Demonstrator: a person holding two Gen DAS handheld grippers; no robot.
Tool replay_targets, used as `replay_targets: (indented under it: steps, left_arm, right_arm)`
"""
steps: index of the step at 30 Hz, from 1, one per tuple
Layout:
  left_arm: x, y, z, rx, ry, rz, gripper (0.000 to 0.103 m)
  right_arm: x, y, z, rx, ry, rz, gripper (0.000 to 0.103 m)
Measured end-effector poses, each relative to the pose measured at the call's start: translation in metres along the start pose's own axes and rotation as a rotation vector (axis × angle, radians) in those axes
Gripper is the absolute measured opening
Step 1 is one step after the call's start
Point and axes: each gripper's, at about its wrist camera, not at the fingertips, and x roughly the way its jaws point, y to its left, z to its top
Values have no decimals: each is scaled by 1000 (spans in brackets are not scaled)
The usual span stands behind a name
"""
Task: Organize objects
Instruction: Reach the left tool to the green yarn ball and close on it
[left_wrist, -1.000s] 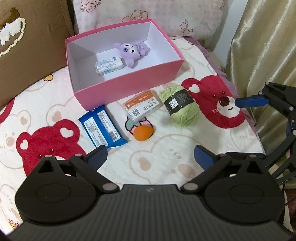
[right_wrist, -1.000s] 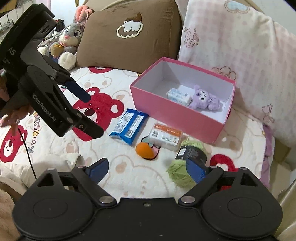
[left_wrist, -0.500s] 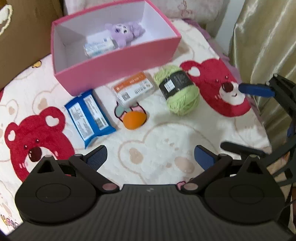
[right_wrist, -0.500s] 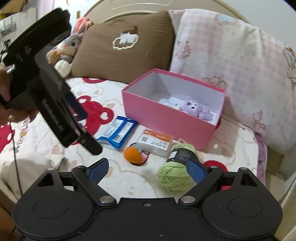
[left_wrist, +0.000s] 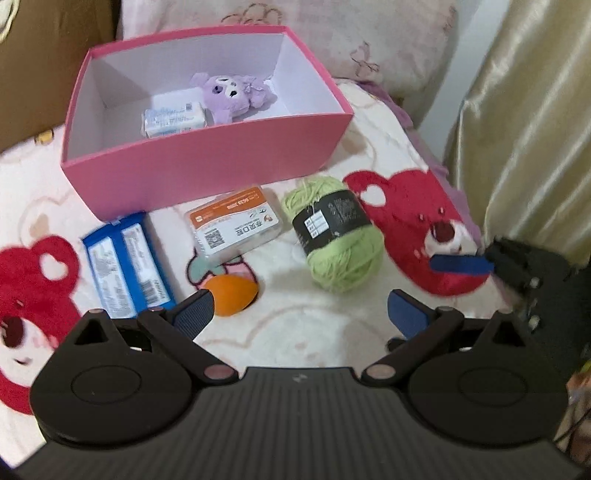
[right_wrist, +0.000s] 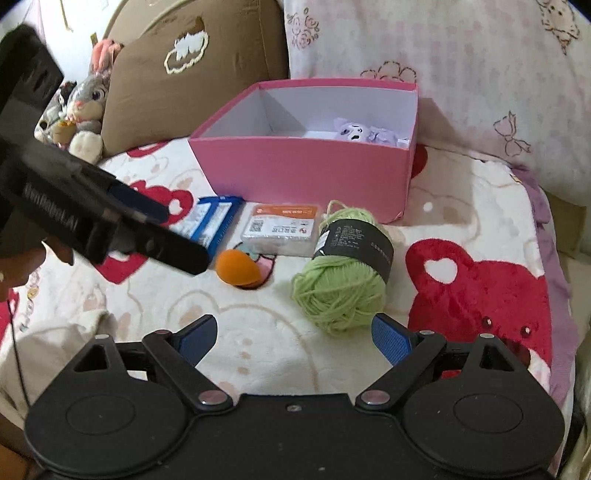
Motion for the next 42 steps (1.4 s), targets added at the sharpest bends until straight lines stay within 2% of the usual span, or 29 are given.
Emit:
replay_targets:
  steps: [6, 9, 10, 13, 16, 19, 23, 26, 31, 35, 42]
  left_arm:
    - [31, 2, 5, -59, -5, -15, 99]
    - [40, -3, 6, -64, -72, 4, 99]
    - [44, -4, 7, -65, -97, -13, 99]
    - [58, -2, 9, -111, -94, -81, 99]
    - [72, -3, 9, -124, -93, -102, 98]
    - [87, -6, 8, -122, -93, -96, 92]
    - [102, -6, 6, -148, -106, -134, 71]
    - [108, -13, 5, -101, -113, -119, 65]
    - [110, -15, 4, -101, -128, -121, 62]
    - [111, -4, 4, -167, -118, -157, 61]
    - [116, -6, 0, -167, -107, -157, 59]
  right_arm:
    - [24, 3, 5, -72, -21, -60, 93]
    - [40, -1, 7, -66, -36, -83, 93]
    - [45, -3, 6, -58, -44, -90, 93]
    - [56, -9, 2, -21, -57, -104, 93]
    - [63, -17, -1, 11, -70, -105, 93]
    - [67, -21, -5, 3, -90, -100, 93]
    - [78, -21, -8, -18, -82, -108, 93]
    - [82, -25, -9, 1, -84, -97, 92]
    - [84, -33, -9, 50, -83, -58, 88]
    - [83, -35, -10, 43, -81, -62, 77]
    - [87, -33, -11, 36, -69, -83, 75]
